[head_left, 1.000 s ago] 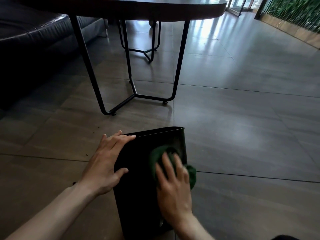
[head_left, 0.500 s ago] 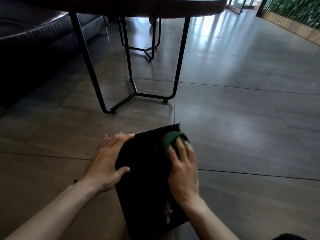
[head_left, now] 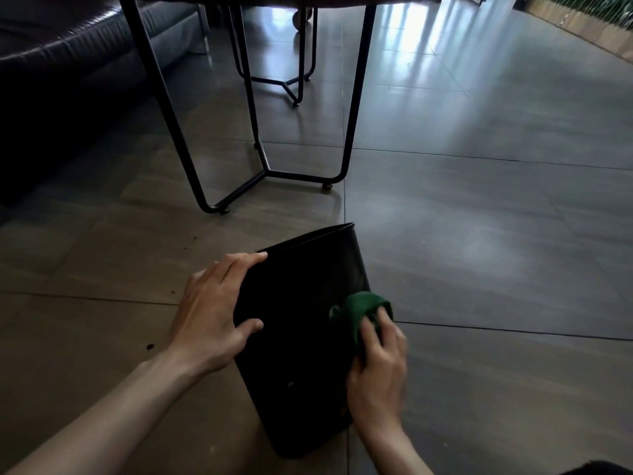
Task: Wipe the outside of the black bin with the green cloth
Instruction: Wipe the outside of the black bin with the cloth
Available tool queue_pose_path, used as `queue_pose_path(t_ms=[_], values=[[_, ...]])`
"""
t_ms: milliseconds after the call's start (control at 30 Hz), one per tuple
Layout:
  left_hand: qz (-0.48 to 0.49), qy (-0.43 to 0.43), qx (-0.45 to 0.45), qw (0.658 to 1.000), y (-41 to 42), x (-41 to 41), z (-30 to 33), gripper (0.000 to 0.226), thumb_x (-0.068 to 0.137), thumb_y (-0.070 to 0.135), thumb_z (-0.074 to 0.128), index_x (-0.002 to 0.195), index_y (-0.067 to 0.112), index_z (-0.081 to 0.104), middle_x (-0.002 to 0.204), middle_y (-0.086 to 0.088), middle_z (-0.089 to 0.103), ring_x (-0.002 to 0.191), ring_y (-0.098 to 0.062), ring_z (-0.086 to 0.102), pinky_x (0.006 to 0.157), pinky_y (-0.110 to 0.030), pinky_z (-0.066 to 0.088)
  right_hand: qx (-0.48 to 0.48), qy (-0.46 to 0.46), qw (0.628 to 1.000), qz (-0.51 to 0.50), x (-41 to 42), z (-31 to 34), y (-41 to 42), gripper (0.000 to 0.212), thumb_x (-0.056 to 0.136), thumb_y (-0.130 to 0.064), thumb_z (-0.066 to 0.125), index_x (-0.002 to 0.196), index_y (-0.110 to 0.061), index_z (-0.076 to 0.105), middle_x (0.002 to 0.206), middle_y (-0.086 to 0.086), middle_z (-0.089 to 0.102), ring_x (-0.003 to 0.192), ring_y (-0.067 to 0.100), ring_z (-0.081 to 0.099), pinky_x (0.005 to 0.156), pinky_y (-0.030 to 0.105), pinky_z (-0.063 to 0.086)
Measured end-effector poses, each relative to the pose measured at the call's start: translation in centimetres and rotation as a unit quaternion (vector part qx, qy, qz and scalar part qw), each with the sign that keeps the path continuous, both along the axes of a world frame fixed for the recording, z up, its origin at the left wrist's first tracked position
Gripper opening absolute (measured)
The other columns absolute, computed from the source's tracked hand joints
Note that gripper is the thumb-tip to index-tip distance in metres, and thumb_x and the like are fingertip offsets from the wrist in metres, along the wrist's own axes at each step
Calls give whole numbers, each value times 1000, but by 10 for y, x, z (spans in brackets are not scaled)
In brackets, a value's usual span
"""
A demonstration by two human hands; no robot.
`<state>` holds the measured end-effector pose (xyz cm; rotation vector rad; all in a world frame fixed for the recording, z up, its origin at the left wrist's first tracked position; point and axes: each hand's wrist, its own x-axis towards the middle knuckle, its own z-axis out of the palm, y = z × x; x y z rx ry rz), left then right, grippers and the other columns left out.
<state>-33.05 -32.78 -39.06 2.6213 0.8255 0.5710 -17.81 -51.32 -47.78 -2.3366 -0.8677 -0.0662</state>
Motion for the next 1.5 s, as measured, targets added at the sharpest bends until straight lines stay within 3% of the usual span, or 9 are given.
queue_pose_path(t_ms=[100,233,367,533,767,967,1200,1400,1500], values=[[1,5,5,1000,-3,1,-1,101,58,23,91,144,32,40,138,12,49,129,-14,47,103,-32,32,0,72,994,-78,-14,2,3,55,77,15,69,128,-5,69,147,13,55,130,41,51,103,48,50],[5,9,8,1000,-2,2,-1,102,57,23,91,145,31,40,138,10,49,130,-17,47,103,-34,33,0,-80,987,139,-67,-23,-17,28,76,-4,70,100,-14,82,124,15,72,112,44,69,87,40,61],[-3,14,10,1000,2,2,-1,102,58,22,92,145,32,39,138,10,49,130,-18,48,106,-40,35,-25,-197,914,354,-78,-34,-19,31,106,-22,47,108,-37,74,138,-1,67,126,28,64,86,29,59],[-45,8,24,999,-6,6,-1,104,56,24,90,145,35,37,140,16,46,131,-13,46,110,-31,30,-134,-366,781,488,-25,-32,-36,35,104,-26,44,128,-46,60,158,-5,47,138,25,53,94,31,56],[-26,-4,12,1000,-7,3,-2,103,58,20,90,146,31,38,141,11,47,135,-15,44,114,-46,34,29,-152,971,182,38,12,-11,46,79,7,67,119,-13,73,144,14,59,132,41,54,96,49,57],[-25,5,19,999,-13,4,-2,104,58,20,90,147,32,37,141,11,47,134,-15,44,117,-47,31,58,-171,971,158,31,32,18,45,84,4,67,125,-14,72,147,12,58,134,41,53,100,46,54],[-37,1,27,999,-10,7,-4,106,56,22,89,147,34,36,141,16,45,134,-13,44,121,-42,24,-82,-359,803,469,-13,-32,-44,30,99,-24,52,116,-42,71,141,-4,64,127,27,63,89,33,57],[-35,4,23,999,-12,6,-4,106,57,23,89,147,37,34,143,16,45,138,-12,41,123,-44,21,65,-153,971,169,22,43,18,41,84,-2,66,121,-19,73,144,10,60,133,39,54,98,47,55],[-34,2,25,999,-13,5,-2,105,57,21,89,147,35,36,142,15,46,137,-13,43,122,-44,22,59,-167,971,159,12,41,25,42,87,-4,64,126,-18,70,149,11,56,139,39,49,100,48,54]])
